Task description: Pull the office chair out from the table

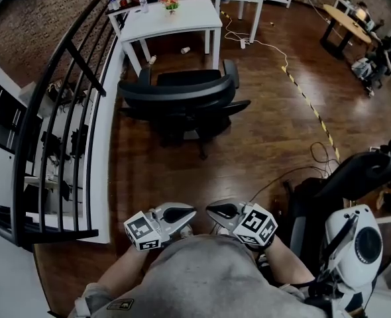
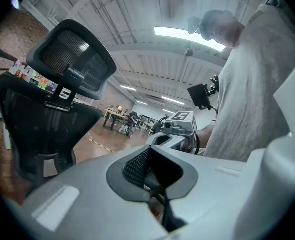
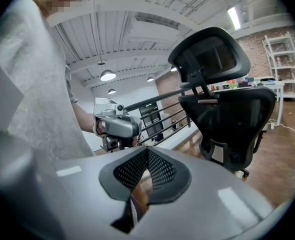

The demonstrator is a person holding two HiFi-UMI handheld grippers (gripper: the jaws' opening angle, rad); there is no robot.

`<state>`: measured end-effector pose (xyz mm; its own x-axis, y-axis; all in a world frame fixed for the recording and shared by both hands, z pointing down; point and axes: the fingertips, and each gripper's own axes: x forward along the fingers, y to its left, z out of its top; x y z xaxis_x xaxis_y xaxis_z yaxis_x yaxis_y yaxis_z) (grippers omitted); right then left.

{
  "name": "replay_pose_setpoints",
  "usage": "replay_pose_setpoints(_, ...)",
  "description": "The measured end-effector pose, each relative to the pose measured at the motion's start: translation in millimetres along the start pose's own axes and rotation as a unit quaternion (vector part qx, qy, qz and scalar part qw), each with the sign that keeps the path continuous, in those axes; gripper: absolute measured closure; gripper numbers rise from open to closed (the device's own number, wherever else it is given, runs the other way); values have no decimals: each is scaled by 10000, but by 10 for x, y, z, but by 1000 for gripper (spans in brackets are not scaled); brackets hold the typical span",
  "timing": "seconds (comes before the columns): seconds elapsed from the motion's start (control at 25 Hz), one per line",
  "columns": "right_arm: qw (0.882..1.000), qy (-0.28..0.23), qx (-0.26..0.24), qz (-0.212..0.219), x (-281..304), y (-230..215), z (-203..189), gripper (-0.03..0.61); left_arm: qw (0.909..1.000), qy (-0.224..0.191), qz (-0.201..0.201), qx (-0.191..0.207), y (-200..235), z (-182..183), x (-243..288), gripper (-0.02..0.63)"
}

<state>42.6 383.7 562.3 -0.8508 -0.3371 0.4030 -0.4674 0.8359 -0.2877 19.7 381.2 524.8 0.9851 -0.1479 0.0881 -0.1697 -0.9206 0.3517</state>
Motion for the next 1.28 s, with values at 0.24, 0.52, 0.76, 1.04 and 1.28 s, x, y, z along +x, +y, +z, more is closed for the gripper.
replay_pose_setpoints(0.24, 10000, -7, -75, 16, -14, 61, -10, 572, 10000, 29, -2, 41, -59, 33, 7, 614)
replay_pose_setpoints(0.52, 9998, 24, -177, 118, -1, 180, -42, 572, 10000, 24, 6, 43, -122, -35, -30, 614)
replay_pose_setpoints(0.76, 9996, 50, -253, 146, -28, 220, -29, 572, 10000, 39, -36, 63, -198, -42, -32, 614)
replay_pose_setpoints(1.04, 9993, 52, -331, 172, -28, 236, -23, 572, 9999, 68, 0, 101, -219, -17, -40, 614)
replay_pose_setpoints(1.28, 9991, 55, -366, 185, -30, 262, -20, 572, 9999, 49, -27, 105, -244, -36, -45, 614)
